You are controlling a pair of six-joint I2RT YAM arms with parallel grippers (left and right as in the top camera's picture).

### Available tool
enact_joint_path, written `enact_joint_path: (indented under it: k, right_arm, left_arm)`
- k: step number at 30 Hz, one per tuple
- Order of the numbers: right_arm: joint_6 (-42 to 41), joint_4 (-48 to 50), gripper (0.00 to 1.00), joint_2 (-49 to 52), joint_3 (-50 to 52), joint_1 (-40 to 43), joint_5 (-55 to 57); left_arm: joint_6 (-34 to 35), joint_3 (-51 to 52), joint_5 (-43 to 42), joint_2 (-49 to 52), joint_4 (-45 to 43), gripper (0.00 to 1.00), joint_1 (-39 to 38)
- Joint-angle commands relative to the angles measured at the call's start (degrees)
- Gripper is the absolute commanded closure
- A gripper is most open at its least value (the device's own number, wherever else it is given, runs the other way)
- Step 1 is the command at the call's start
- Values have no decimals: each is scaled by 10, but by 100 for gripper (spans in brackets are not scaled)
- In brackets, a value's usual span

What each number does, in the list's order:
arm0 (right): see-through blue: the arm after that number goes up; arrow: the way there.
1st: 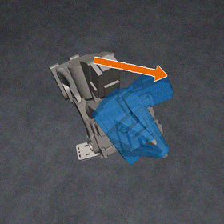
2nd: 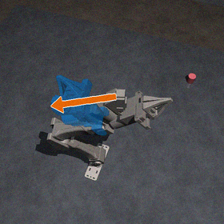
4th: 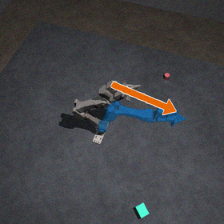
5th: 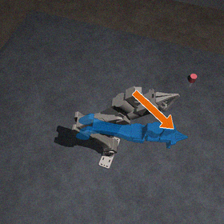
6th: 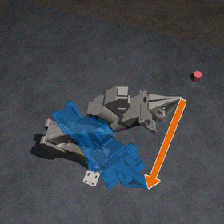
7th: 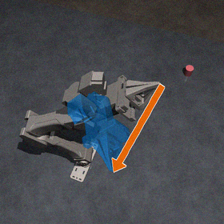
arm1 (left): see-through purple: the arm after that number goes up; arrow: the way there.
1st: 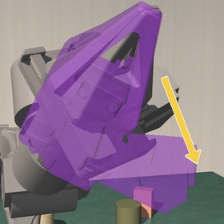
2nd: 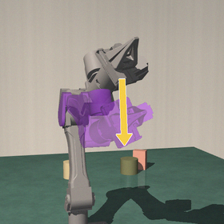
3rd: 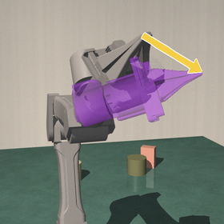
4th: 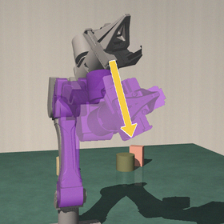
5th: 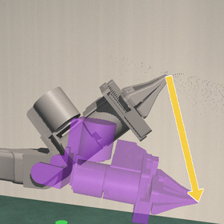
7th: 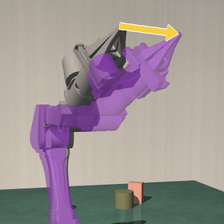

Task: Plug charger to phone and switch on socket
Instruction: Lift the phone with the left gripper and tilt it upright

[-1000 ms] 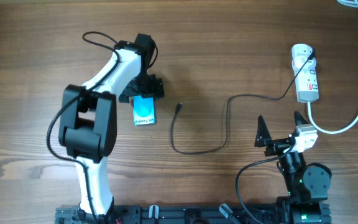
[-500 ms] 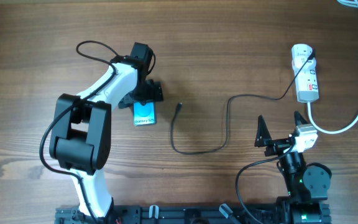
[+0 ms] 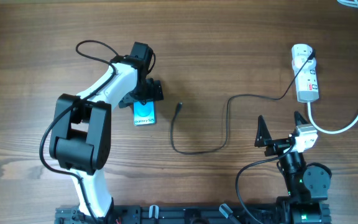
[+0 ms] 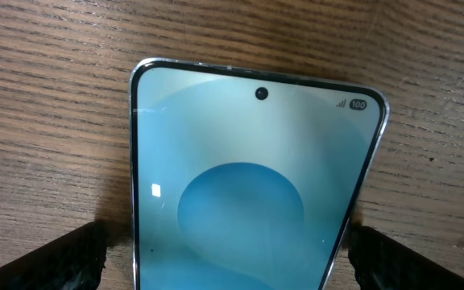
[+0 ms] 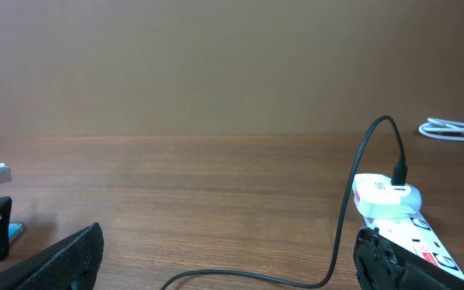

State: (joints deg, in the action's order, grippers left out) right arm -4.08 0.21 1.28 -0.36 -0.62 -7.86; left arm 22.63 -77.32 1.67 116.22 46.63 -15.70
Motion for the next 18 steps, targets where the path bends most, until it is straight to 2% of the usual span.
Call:
enact_joint_path:
  k: [1,18]
  right_arm:
    - [-5,2,0,-2,1,-2,5]
    - [-5,2,0,-2,1,-2,5]
  left_arm:
    - [1,5,-5,0,0,0,-1]
    - [1,5,-5,0,-4,0,-2]
